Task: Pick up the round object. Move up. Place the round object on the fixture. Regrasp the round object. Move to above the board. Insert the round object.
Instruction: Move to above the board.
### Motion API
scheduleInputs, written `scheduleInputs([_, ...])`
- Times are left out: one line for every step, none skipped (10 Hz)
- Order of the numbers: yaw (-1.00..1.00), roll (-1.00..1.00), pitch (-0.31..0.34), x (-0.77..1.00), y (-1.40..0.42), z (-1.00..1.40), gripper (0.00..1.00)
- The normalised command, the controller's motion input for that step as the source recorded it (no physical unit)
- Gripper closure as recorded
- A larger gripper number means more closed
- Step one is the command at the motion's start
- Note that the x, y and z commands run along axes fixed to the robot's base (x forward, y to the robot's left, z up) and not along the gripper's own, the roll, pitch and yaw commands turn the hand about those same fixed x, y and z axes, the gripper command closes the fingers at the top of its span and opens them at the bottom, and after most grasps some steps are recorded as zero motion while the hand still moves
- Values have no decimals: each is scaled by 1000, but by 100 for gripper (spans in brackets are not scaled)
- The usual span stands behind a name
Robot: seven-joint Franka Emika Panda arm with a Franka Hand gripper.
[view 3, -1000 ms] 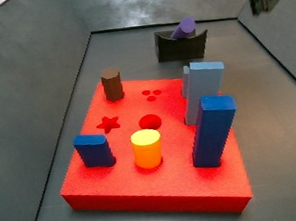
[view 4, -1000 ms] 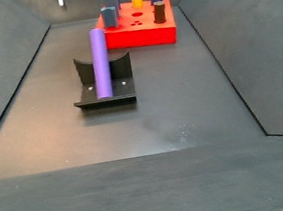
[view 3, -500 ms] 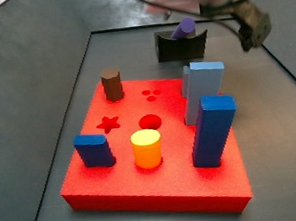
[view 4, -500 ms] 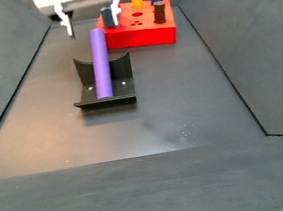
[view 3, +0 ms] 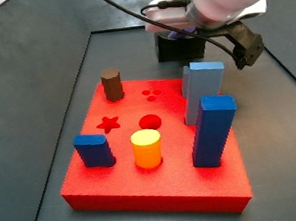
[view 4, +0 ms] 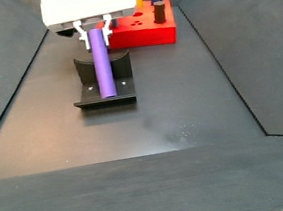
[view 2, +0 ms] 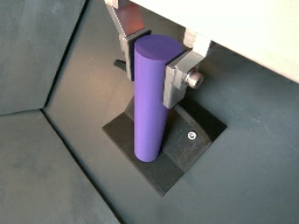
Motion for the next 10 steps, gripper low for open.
scheduleInputs([231, 29, 29, 35, 84, 1000, 100])
scheduleInputs([180, 1, 2, 33, 75, 1000, 100])
scheduleInputs([156, -6, -13, 33, 72, 1000, 100])
scheduleInputs([107, -14, -31, 30, 67, 1000, 100])
scheduleInputs([86, -19, -40, 29, 64, 1000, 100])
scheduleInputs([49, -27, -39, 22, 58, 1000, 100])
scheduleInputs([11, -36, -35, 16, 52, 1000, 100])
scheduleInputs([-10, -41, -24, 10, 49, 1000, 100])
scheduleInputs([-15, -45, -16, 7, 46, 1000, 100])
scheduleInputs([-26, -50, 13, -7, 41, 1000, 100])
